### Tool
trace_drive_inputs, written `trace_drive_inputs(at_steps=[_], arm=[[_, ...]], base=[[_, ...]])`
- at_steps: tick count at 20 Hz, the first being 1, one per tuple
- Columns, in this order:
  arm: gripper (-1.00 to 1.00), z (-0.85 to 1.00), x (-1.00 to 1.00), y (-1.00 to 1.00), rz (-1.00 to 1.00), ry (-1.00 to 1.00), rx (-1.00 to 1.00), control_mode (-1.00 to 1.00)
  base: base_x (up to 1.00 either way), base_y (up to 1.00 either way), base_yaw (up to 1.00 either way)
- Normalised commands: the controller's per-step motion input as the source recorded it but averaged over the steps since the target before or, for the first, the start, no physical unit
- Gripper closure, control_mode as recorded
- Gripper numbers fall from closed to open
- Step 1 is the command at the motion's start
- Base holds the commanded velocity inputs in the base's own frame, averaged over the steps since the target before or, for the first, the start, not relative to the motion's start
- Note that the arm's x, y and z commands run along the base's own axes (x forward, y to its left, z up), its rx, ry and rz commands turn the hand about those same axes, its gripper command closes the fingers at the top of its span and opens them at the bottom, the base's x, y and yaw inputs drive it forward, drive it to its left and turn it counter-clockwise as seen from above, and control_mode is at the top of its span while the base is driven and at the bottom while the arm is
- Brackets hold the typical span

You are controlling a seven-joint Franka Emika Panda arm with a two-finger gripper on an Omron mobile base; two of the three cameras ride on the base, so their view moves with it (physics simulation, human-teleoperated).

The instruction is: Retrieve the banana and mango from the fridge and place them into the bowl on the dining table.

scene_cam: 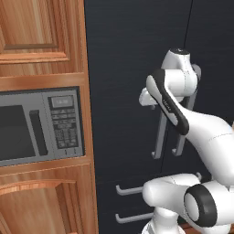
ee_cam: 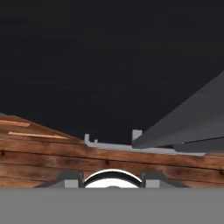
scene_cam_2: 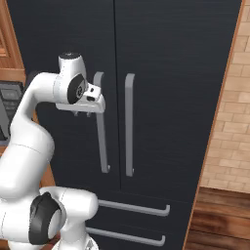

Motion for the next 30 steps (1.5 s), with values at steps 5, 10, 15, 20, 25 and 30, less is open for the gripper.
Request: trace_drive_inputs(at_steps=[5, 10, 15, 20, 25, 30], arm=[[-1.00, -0.01, -0.44, -0.03, -0.01, -0.09, 0.00, -1.00], [-1.00, -0.03, -0.86, -0.14, 0.00, -0.22, 0.00, -1.00], [-1.00, -0.14, -0.58, -0.11, -0.01, -0.19, 0.00, -1.00], [-1.00, -0.25, -0.43, 0.00, -0.01, -0.12, 0.00, -1.00], [-1.00, -0.20, -0.56, 0.00, -0.04, 0.00, 0.00, -1.00], [-1.00, -0.17, -0.54, 0.00, -0.05, 0.00, 0.00, -1.00]], base=[[0.00, 0.00, 0.00], [0.00, 0.00, 0.00], [0.00, 0.00, 0.00], [0.00, 0.00, 0.00], [0.00, 0.00, 0.00], [0.00, 0.00, 0.00]])
